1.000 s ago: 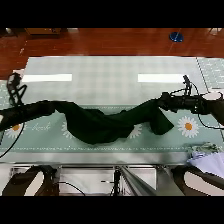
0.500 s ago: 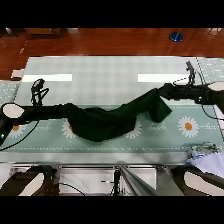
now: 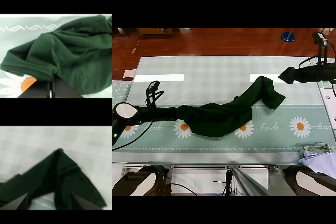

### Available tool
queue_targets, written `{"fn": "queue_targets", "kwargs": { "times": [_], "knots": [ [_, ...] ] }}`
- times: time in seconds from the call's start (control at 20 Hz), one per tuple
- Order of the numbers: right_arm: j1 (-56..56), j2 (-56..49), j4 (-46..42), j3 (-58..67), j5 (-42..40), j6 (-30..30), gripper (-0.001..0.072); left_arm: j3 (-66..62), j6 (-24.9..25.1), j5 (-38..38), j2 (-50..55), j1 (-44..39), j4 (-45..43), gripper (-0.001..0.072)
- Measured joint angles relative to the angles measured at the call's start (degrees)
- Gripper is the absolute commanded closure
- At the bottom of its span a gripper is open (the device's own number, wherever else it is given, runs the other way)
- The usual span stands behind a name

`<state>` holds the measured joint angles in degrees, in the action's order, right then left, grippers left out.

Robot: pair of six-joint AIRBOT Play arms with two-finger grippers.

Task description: Fold the shirts.

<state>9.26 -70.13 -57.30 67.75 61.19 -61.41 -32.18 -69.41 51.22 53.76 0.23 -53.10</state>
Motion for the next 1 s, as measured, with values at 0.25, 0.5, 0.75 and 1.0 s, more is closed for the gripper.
{"fn": "queue_targets", "kwargs": {
  "times": [0.25,0.5,0.75,1.0],
  "knots": [
    [0.0,-2.2,-10.8,0.8,-0.3,-3.1,0.0182,0.0,0.0,0.2,0.1,0.0,0.0,0.0687],
    [0.0,-10.1,-10.2,1.0,-0.5,-3.6,0.0181,0.0,0.0,0.5,0.1,0.0,-1.2,0.0686],
    [0.0,-16.6,-2.6,1.0,-0.3,-0.3,0.0181,0.0,0.0,0.4,0.2,0.0,-2.6,0.0687],
    [-0.1,-21.6,4.8,1.0,-0.6,1.4,0.0458,0.0,0.0,0.2,0.2,0.0,-3.1,0.0686]
  ]
}}
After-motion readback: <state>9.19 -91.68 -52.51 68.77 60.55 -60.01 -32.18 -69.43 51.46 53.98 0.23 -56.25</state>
